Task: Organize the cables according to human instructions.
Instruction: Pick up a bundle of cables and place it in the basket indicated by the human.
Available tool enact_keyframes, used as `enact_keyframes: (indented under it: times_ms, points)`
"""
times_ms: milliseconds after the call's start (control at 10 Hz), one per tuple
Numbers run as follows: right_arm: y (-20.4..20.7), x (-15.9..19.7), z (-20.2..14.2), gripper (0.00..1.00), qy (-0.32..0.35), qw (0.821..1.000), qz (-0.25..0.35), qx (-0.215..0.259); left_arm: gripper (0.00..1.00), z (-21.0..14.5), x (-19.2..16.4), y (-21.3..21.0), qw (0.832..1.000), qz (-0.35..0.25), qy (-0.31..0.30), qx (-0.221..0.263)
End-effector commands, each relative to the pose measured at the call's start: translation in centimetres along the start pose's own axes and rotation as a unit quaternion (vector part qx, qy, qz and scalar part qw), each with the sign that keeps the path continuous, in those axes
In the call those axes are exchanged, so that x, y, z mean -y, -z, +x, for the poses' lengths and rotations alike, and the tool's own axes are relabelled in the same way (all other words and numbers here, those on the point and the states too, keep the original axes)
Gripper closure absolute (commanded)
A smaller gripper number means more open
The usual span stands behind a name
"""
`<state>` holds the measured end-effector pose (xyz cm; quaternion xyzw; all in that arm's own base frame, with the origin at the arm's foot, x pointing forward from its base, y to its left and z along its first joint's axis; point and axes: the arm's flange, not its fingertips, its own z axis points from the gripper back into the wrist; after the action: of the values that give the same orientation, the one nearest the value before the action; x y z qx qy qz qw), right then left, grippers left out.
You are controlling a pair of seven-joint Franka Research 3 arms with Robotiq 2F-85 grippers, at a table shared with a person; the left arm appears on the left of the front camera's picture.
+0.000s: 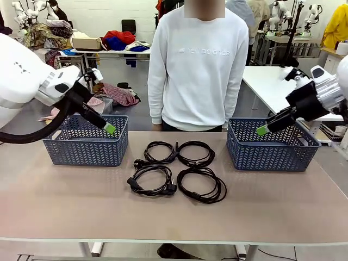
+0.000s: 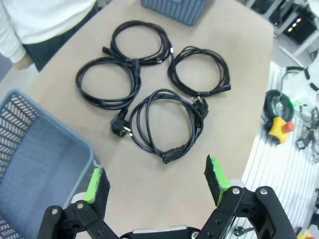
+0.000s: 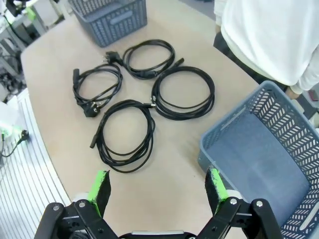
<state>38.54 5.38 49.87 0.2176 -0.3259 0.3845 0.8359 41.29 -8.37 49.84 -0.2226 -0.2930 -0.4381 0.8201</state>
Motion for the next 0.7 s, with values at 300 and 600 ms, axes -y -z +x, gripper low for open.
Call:
enact_keyframes:
  times_ms: [300,600]
  points:
    - [-0.4,0.3,-0.2,0.0,0.001,1.0,0.012,0.009,0.0,-0.1,-0.5,-0.3,1.0,-0.006,-0.002,0.006]
    - [-0.4,0.3,-0.2,0.0,0.001,1.0,0.012,0.009,0.0,-0.1,-0.5,-0.3,1.0,-0.006,-0.002,0.006]
